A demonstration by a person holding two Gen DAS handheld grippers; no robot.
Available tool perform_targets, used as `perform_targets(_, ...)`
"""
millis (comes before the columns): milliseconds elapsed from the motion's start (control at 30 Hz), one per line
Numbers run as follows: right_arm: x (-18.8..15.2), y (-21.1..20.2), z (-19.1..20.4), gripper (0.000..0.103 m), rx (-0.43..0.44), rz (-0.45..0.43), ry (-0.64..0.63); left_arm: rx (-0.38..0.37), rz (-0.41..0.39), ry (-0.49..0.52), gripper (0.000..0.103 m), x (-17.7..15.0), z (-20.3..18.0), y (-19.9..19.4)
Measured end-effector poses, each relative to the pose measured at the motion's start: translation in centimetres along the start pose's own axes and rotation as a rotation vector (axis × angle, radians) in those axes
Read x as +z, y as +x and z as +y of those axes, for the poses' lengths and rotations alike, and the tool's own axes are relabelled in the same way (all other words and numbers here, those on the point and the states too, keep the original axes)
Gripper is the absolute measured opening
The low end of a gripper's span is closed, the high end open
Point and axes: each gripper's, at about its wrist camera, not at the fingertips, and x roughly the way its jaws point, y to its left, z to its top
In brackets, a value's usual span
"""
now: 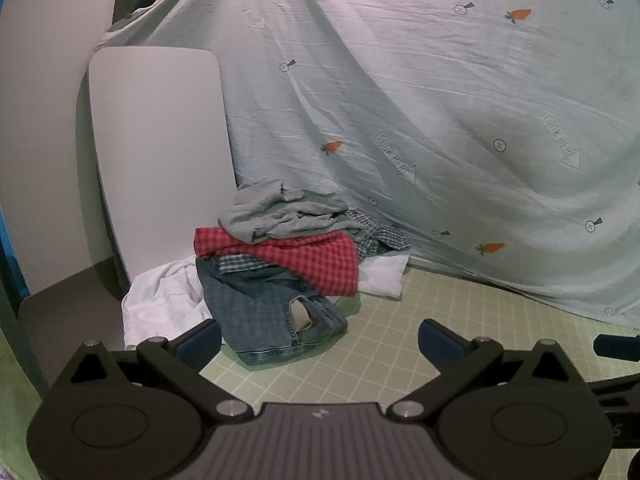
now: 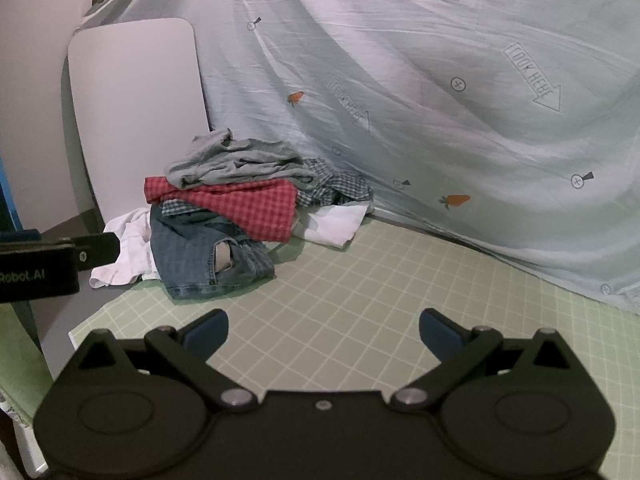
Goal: Fold clothes
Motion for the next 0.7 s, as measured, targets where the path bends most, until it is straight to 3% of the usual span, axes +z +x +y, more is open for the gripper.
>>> perform_targets(700,0.5,0.5,-0.2,0.103,-0.031,-0.001,0.01,0.007,-0.002,-0.001,0.103,0.2,-1.3,0.9)
